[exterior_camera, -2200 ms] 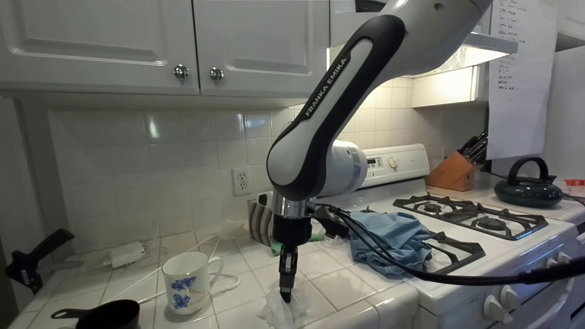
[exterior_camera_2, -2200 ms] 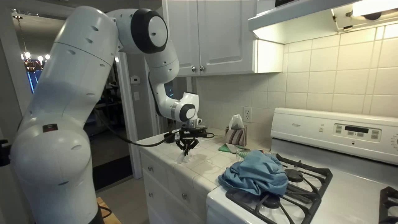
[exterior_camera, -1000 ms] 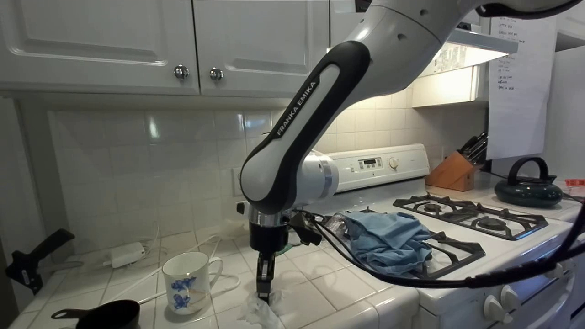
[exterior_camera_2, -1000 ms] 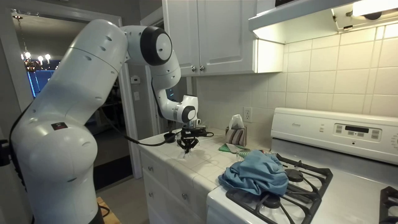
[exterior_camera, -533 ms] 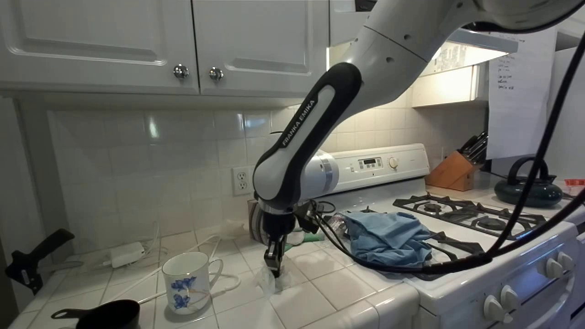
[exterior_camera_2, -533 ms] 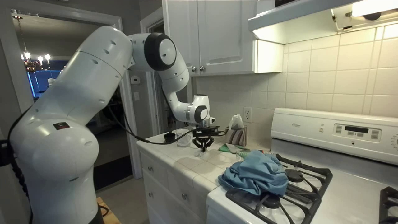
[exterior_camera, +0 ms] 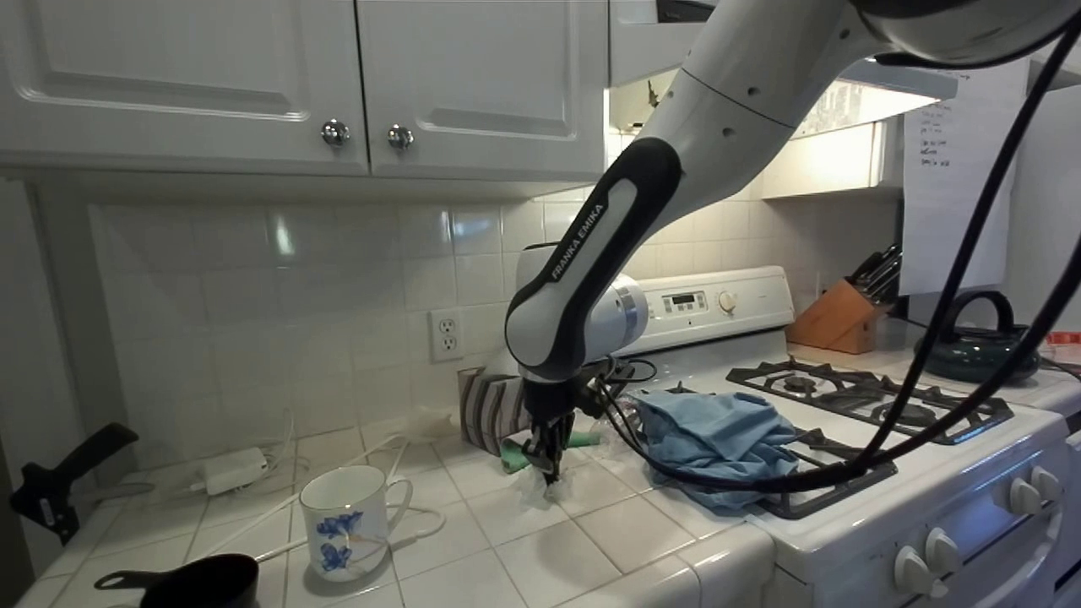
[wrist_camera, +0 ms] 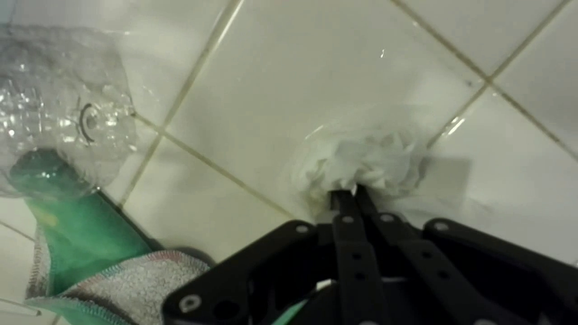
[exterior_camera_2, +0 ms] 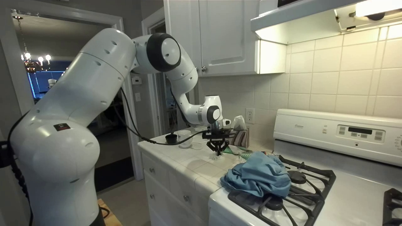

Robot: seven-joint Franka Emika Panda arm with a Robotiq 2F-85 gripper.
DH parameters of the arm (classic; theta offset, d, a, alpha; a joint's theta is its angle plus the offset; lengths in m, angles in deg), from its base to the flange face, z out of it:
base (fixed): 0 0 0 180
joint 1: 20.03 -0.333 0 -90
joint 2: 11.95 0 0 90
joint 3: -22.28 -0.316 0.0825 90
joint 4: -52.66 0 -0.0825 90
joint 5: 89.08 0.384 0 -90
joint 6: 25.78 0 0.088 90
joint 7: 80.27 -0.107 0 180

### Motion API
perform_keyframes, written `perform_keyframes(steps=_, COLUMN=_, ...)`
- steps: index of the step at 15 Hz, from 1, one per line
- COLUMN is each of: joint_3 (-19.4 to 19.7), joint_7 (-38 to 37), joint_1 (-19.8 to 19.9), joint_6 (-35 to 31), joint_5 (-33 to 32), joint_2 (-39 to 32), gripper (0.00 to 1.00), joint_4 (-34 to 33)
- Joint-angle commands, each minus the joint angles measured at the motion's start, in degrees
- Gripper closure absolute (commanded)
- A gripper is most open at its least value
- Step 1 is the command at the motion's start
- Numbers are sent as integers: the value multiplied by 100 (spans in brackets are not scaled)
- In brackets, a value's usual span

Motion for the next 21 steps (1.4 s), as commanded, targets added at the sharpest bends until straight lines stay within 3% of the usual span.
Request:
perform_keyframes(steps=1, joint_3=-402, joint_7=211, joint_1=238, joint_6=55, joint_5=77, joint_2=448, gripper=100, joint_4=905)
perform_keyframes(steps=4, joint_3=-859, joint_7=649, joint_1=508, joint_6=45, joint_5=311, joint_2=823, gripper=100, joint_4=1523)
perform_keyframes(steps=6, joint_3=-896, joint_7=495, joint_1=509, joint_6=11, joint_5=338, joint_2=1066, gripper=100, joint_4=1965)
perform_keyframes(steps=11, joint_3=-77, joint_7=-1174, joint_1=-178, joint_6=-970, joint_5=-282, joint_2=1131, gripper=100, joint_4=2378)
perform_keyframes(steps=16, joint_3=935, joint_7=-2728, joint_1=-911, joint_6=-1125, joint_5=-957, joint_2=989, gripper=100, joint_4=2146)
perform_keyframes(steps=19, joint_3=1281, joint_7=-3046, joint_1=-984, joint_6=-1017, joint_5=-1185, joint_2=743, gripper=100, joint_4=1817)
perform_keyframes(steps=21, joint_3=1207, joint_7=-2855, joint_1=-791, joint_6=-962, joint_5=-1033, joint_2=516, gripper=100, joint_4=1493)
